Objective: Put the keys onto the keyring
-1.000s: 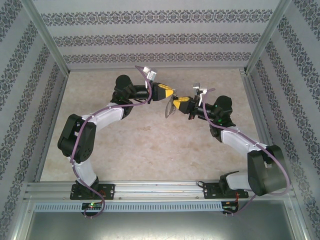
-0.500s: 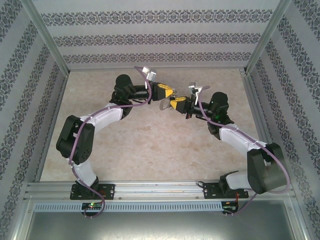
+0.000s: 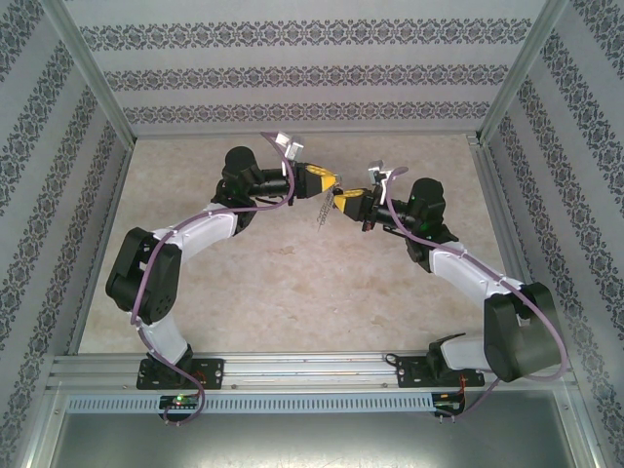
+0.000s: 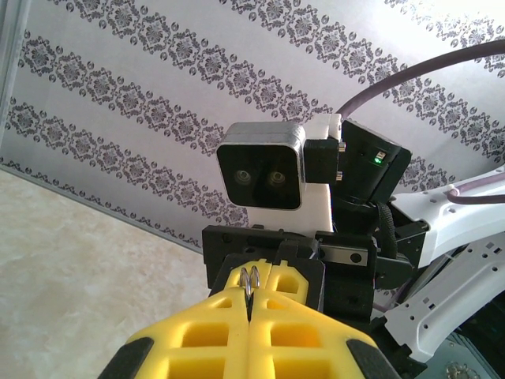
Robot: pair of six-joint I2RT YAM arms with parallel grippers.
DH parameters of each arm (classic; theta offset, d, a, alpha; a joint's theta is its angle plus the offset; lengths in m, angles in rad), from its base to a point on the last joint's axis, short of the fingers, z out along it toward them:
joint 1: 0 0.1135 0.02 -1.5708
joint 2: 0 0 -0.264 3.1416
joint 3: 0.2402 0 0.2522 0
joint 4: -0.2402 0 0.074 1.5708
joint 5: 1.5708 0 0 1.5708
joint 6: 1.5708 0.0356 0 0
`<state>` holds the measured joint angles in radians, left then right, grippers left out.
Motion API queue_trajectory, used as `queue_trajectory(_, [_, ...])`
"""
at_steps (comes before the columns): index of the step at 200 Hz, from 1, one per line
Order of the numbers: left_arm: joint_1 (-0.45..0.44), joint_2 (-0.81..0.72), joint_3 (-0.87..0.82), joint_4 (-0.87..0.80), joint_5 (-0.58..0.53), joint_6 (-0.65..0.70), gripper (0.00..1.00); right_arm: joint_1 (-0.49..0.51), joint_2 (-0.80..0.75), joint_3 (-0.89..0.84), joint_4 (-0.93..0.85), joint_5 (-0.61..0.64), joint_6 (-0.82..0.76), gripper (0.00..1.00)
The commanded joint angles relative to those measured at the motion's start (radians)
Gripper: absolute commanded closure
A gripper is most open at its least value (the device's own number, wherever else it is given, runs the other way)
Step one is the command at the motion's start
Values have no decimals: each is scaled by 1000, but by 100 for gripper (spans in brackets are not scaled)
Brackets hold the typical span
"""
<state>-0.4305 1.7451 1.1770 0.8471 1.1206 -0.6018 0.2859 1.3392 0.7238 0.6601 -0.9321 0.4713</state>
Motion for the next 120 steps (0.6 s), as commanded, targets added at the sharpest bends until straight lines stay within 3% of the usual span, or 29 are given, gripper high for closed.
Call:
queue_trajectory(1, [-10, -47, -3, 62, -1, 16, 100, 32, 24, 47, -9, -11, -10, 100])
queue_trajectory(120, [-11, -39, -8, 97, -6, -5, 100, 11, 66, 57, -2, -3, -2, 100])
